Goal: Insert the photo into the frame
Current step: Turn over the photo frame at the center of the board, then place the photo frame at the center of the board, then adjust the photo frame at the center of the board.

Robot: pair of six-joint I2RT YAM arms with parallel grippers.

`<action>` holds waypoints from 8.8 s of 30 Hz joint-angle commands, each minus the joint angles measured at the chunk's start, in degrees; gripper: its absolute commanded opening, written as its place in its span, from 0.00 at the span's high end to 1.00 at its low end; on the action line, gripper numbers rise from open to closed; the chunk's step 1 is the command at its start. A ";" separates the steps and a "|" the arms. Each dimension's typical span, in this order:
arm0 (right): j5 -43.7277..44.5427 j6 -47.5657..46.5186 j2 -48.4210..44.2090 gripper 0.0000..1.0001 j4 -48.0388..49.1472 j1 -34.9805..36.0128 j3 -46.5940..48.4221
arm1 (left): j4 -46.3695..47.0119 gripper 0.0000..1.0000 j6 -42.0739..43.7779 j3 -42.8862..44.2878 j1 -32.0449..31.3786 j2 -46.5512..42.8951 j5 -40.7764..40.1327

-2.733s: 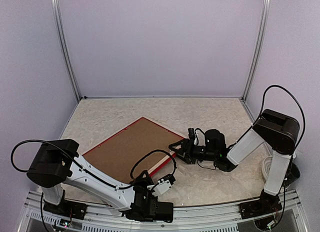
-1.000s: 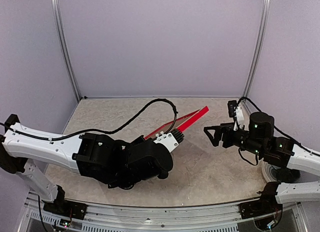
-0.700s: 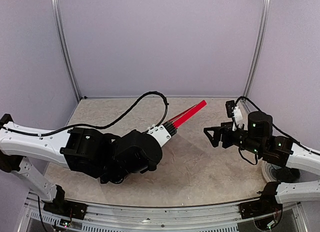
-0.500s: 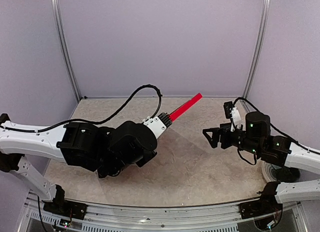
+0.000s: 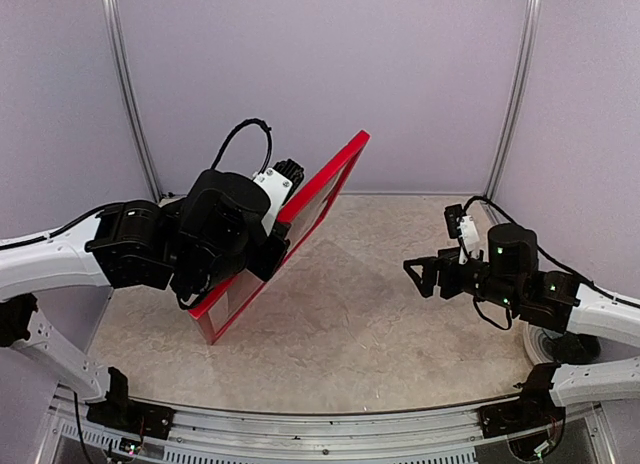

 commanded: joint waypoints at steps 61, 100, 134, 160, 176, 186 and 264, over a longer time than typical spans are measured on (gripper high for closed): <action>-28.78 17.05 61.55 0.01 19.84 -0.73 24.40 | 7.34 1.00 -22.55 -3.39 51.04 -5.08 55.75; -36.77 22.58 65.83 0.01 25.60 -4.04 22.49 | 26.36 0.81 -34.44 -29.95 50.81 -17.32 66.44; -35.56 11.31 54.82 0.01 10.12 -15.74 21.24 | 38.10 0.51 -37.72 -46.40 37.43 -16.25 61.83; -41.92 -0.38 70.84 0.01 -6.29 -18.32 47.67 | 54.43 0.48 -46.04 -47.98 13.21 4.60 53.15; -50.95 1.34 75.68 0.01 -1.08 -17.98 54.74 | 61.16 0.47 -48.56 -38.88 6.57 21.55 54.98; -41.79 1.43 71.30 0.01 -2.89 -17.93 56.76 | 64.15 0.38 -50.94 -38.13 4.65 25.23 55.33; -21.36 9.21 49.40 0.01 9.68 -21.70 11.01 | 59.55 0.01 -43.81 -62.24 28.96 -2.30 49.38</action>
